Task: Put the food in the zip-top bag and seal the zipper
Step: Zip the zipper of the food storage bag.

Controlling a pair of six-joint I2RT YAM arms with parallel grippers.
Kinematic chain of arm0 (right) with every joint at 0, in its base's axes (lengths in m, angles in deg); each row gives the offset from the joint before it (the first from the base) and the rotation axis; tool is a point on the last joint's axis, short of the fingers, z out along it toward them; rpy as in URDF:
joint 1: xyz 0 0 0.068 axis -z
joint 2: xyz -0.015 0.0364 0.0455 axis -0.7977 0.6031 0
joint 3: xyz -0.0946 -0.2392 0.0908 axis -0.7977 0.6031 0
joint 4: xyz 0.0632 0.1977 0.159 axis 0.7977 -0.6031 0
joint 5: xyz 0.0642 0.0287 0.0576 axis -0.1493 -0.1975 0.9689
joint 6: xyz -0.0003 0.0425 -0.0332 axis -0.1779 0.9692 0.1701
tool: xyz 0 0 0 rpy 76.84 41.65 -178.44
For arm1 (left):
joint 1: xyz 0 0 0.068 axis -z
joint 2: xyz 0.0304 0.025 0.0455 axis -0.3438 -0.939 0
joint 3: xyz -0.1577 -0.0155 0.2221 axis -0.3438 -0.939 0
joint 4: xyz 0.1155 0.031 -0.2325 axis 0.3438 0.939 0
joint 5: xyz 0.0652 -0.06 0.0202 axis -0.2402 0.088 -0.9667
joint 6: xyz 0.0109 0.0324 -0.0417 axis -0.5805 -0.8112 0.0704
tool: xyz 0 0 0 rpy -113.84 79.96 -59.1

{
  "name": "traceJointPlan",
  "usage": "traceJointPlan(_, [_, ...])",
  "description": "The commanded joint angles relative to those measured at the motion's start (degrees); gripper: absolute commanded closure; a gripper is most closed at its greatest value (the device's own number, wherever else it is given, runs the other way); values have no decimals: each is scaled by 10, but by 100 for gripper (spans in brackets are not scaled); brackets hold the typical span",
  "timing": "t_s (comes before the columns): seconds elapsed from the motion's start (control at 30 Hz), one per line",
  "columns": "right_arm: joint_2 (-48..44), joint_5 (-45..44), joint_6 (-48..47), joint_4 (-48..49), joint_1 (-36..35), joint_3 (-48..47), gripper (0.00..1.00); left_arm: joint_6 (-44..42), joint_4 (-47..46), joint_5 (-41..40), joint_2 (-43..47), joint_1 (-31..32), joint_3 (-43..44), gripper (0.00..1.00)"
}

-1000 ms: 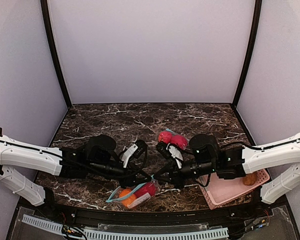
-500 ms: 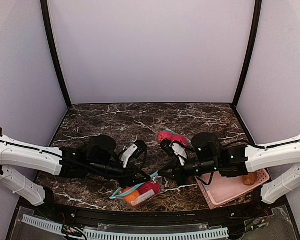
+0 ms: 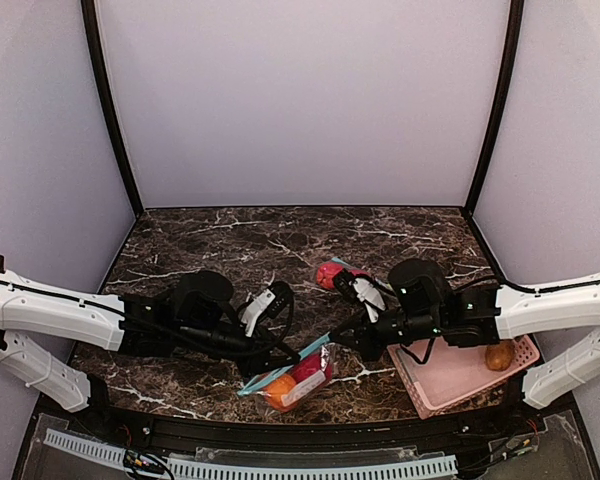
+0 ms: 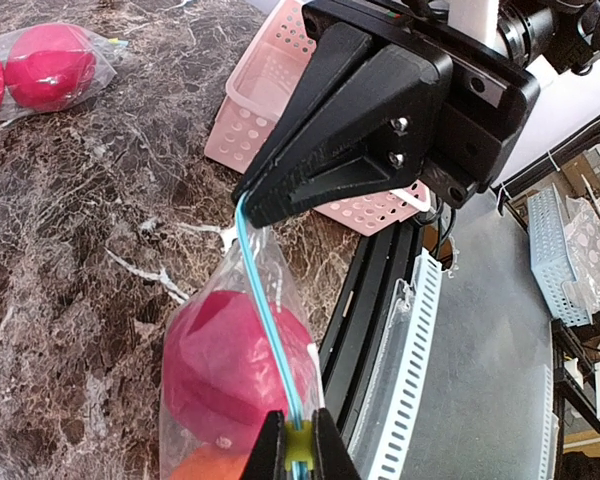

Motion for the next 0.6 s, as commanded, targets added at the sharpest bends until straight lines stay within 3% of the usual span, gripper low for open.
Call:
traceJointPlan(0.0, [-10,-75,11,-39,32,-4,100,-6,49,30,6,5,-4,99])
traceJointPlan(0.57, [-22,-109,14,-82,68,-2,100,-6,52,26,9,4,-14,99])
